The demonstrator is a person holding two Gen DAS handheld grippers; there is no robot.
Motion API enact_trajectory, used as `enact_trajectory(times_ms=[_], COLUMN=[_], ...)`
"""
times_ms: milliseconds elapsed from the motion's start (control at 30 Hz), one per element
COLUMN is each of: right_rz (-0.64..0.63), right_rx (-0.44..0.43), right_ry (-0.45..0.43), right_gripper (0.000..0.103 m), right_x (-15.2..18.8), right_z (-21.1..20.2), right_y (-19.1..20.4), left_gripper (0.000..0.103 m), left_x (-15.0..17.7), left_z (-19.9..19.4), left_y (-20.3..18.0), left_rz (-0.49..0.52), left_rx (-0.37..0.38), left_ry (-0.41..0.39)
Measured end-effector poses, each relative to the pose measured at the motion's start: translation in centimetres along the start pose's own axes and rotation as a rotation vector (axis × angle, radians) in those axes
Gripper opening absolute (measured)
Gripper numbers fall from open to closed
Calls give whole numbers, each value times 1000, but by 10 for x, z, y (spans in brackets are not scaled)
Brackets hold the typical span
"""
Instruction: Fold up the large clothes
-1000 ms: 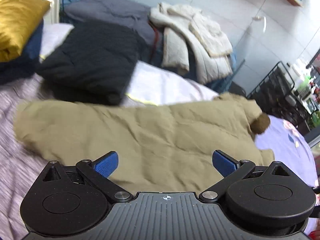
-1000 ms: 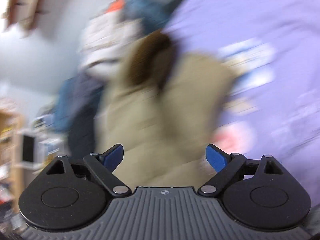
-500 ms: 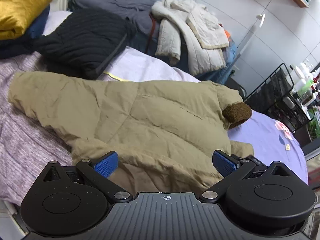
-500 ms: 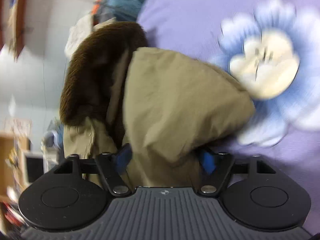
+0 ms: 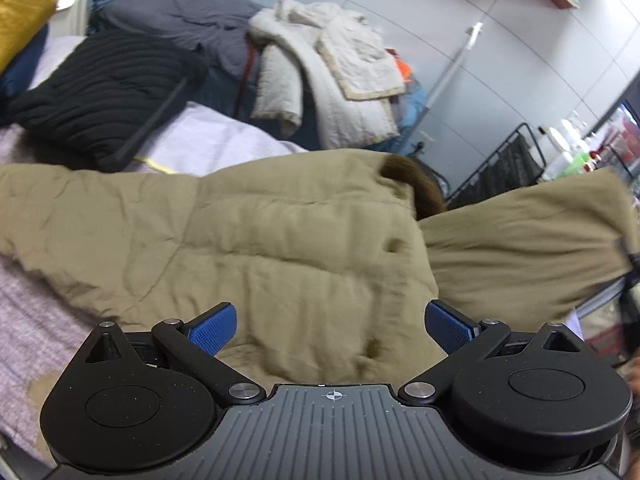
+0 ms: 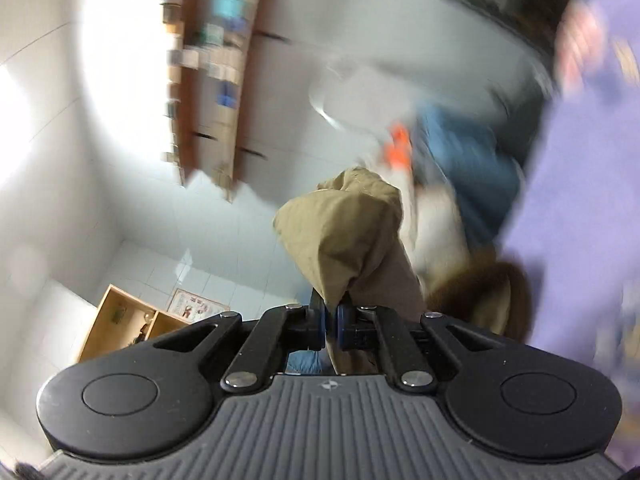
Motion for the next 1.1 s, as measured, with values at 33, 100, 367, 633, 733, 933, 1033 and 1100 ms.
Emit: enact_trajectory(times_ms=[33,100,367,633,733,933,1033,1100], right_rz=[0,-42,-229,-85,-222,-435,-411,-361], right_rx=[-12,-24,387,760,744,658,683,710], right_ry=[-51,-153,-409,-374,-239,209,362,471], right_gripper=[8,7,8,66,78,94,96,95], right_x=[-22,-69,-202,-139,-107,-31,23,60], right_z=[-12,-36,-131,-158,-159,-146,-157,-162], right_y=[8,20,-65,-191,-175,-147,-157,-169], left_gripper=[103,103,103,103,103,103,103,103], left_x=[0,2,34,72,67,66,82,96], left_z=[3,11,43,60,52,22,-1,-15], left_y=[-3,-11,-16,21,44,134,182,201], left_rz=[2,11,87,196,202,165,136,110], left_rx=[9,37,45,-81,-118,-227,-278,-275], left_ry=[4,16,119,201,171,132,153,171])
Point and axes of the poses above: each gripper's, at about its wrist camera, not at the fingertips, and z roughly the way its jaws point, y to its left, x to its underside, the point moved 9 cm from there along z, roughly the way its jaws point, and after that the axes turned 8 degrees about -y, right-handed, at the moved point
